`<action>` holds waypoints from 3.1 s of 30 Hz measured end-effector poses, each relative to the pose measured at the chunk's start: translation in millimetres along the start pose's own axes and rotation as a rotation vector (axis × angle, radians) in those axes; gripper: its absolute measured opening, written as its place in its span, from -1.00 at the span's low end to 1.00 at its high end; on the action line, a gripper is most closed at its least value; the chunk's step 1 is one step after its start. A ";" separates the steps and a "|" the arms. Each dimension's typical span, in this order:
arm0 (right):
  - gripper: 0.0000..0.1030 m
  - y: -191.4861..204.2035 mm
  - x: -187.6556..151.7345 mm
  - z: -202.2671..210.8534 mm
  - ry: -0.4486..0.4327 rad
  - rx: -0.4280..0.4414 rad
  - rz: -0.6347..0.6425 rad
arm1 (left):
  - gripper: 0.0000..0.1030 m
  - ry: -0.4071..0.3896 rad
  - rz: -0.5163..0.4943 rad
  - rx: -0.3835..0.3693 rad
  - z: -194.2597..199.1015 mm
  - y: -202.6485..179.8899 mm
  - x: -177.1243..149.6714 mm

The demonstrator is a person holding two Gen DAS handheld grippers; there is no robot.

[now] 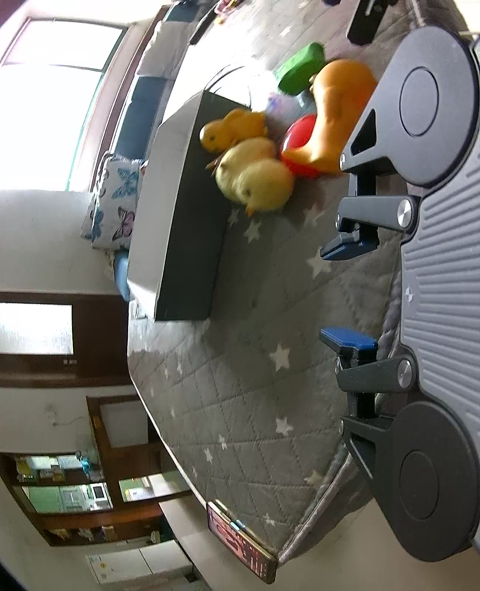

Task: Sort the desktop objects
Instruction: 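Move the left gripper down toward the orange rubber toy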

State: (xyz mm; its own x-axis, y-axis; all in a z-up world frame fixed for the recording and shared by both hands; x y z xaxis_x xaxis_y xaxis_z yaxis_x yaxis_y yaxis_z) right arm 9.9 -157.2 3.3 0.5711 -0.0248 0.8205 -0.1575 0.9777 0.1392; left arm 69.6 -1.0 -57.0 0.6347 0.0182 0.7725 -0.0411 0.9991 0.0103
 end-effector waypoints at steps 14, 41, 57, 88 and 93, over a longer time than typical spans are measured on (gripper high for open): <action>1.00 23.6 -16.7 -3.0 0.066 0.021 0.035 | -0.17 0.044 -0.070 -0.052 15.7 -27.7 -17.1; 0.98 42.7 -24.3 -5.2 0.101 0.078 0.079 | -0.19 0.071 -0.131 -0.104 19.0 -45.7 -26.1; 0.76 54.1 -10.2 -17.6 0.095 0.120 0.109 | -0.25 0.075 -0.108 -0.168 16.7 -51.2 -16.9; 0.08 59.3 2.8 -38.0 0.106 0.183 0.099 | -0.27 0.119 0.026 -0.377 3.7 -60.1 25.6; -0.04 59.6 2.7 -40.6 0.114 0.192 0.101 | -0.27 0.172 0.050 -0.414 -8.4 -61.0 25.8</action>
State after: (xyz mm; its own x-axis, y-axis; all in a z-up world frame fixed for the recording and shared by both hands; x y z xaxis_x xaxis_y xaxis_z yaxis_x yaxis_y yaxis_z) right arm 34.7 -90.5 -8.7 0.6304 0.1057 0.7691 -0.3622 0.9163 0.1710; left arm 94.9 -61.1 -43.0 0.7600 0.0375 0.6488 0.2157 0.9272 -0.3063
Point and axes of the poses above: each gripper's, at about its wrist camera, not at the fingertips, and z roughly against the way its jaws point, y to its left, x to its top, the point moved 9 cm from there along -z, roughly the way its jaws point, and after that the axes turned 3 degrees about x, right-handed, at the moved point
